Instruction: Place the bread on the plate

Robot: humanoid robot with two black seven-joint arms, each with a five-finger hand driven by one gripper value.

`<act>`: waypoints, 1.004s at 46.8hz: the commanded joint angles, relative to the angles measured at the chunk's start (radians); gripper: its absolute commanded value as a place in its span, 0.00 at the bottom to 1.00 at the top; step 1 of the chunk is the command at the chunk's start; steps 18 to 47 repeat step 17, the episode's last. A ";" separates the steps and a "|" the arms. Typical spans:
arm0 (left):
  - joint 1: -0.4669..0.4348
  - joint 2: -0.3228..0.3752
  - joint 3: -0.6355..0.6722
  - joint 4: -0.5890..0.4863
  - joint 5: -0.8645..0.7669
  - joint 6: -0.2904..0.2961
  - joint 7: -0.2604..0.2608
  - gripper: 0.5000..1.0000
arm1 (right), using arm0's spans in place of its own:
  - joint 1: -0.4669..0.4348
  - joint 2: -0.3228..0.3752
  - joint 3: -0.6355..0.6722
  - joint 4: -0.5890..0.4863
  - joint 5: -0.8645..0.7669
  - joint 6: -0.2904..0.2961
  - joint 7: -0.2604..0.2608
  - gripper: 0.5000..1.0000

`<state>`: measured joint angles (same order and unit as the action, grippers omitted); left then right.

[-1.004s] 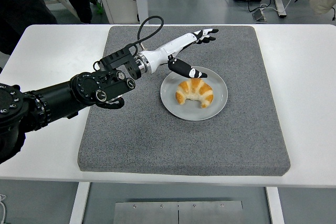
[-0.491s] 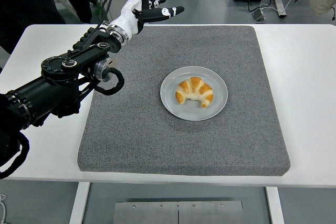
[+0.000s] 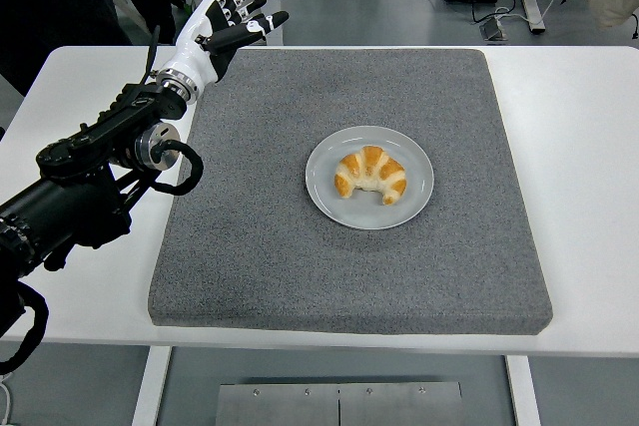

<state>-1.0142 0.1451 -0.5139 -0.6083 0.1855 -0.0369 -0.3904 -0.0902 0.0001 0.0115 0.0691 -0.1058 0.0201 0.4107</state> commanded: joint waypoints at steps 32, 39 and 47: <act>0.040 -0.001 -0.046 0.033 -0.003 0.000 -0.024 0.90 | 0.000 0.000 -0.001 0.000 0.000 0.000 0.000 1.00; 0.040 -0.001 -0.046 0.033 -0.003 0.000 -0.024 0.90 | 0.000 0.000 -0.001 0.000 0.000 0.000 0.000 1.00; 0.040 -0.001 -0.046 0.033 -0.003 0.000 -0.024 0.90 | 0.000 0.000 -0.001 0.000 0.000 0.000 0.000 1.00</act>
